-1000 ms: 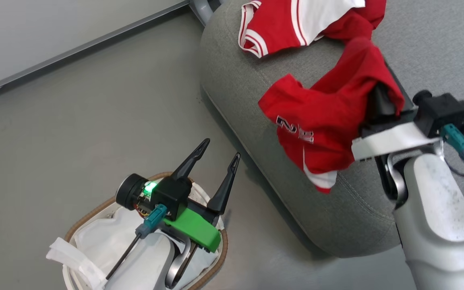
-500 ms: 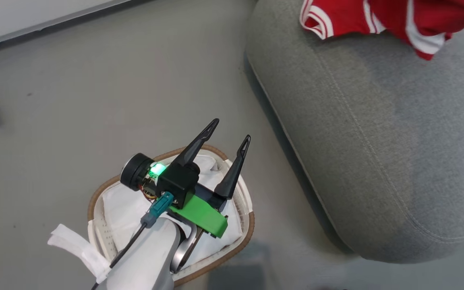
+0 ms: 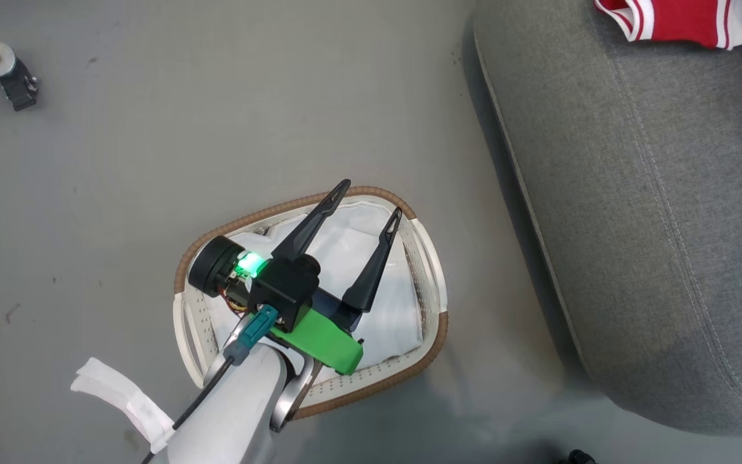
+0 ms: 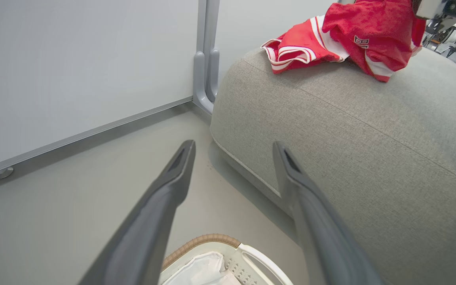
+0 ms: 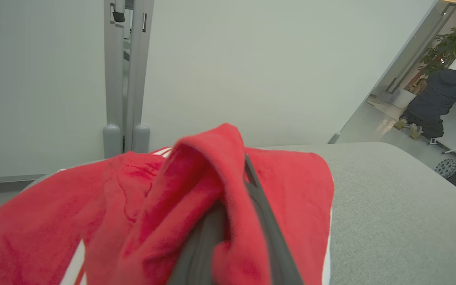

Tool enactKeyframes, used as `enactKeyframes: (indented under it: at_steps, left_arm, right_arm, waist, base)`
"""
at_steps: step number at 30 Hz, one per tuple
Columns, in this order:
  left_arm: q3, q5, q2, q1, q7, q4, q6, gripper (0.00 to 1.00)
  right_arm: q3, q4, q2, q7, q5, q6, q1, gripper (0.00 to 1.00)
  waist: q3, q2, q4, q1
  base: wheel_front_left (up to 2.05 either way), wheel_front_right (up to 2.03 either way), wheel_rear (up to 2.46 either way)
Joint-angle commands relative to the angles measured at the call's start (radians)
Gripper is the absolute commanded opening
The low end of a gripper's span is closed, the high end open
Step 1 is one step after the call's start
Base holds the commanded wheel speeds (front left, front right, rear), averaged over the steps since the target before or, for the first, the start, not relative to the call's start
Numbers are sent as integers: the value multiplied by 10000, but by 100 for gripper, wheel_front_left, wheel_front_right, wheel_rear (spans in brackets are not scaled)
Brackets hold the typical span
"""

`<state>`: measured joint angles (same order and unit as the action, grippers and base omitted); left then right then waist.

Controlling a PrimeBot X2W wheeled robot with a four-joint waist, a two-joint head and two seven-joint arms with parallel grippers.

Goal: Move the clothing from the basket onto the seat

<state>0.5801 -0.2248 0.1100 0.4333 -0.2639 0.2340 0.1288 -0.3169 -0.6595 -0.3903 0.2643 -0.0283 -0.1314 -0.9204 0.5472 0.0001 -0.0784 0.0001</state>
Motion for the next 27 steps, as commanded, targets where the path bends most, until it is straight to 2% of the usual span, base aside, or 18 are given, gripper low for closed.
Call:
enactKeyframes:
  at_steps: [1,4,5,6,7,8,9,15,21,27]
  left_arm:
    - [8,122,70,190,-7,12,23,100]
    - [164,141,108,282,-7,37,23,100]
    - [190,127,121,306,-7,53,23,100]
    - [199,119,144,329,-7,81,23,100]
    - [215,118,143,350,-7,96,23,100]
    - [220,124,137,378,-7,117,23,100]
    - [218,124,125,391,-7,142,24,100]
    - [36,-20,113,126,-7,302,24,100]
    - [-506,-317,-55,-179,-7,195,23,100]
    - [-1218,-638,-223,-609,-7,65,10,100]
  right_arm:
    - [-47,-129,126,1,-99,15,270,0]
    - [-55,-305,403,3,-251,15,529,0]
    - [-47,-322,518,1,-259,15,580,8]
    - [-17,-274,672,3,-279,15,689,22]
    - [25,-229,760,3,-300,15,792,44]
    - [136,-136,859,3,-332,15,939,92]
    - [204,-29,909,1,-342,15,1061,100]
    - [746,763,1170,1,-330,15,2071,100]
    - [890,1586,1484,1,-148,15,3220,100]
    - [1502,2080,1632,1,-7,15,4225,100]
  waist:
    - [269,-1,-61,-1]
    - [315,-1,-235,-1]
    - [318,-1,-292,-1]
    - [303,-1,-377,-1]
    - [288,-1,-436,-1]
    - [264,-1,-501,-1]
    - [234,-1,-547,-1]
    - [-193,-1,-882,-1]
    - [-809,-1,-1059,-1]
    - [-1494,-1,-1055,-1]
  base:
    - [0,0,0]
    - [0,0,0]
    - [0,0,0]
    - [0,0,0]
    - [0,0,0]
    - [0,0,0]
    - [0,0,0]
    - [0,0,0]
    - [0,0,0]
    - [0,0,0]
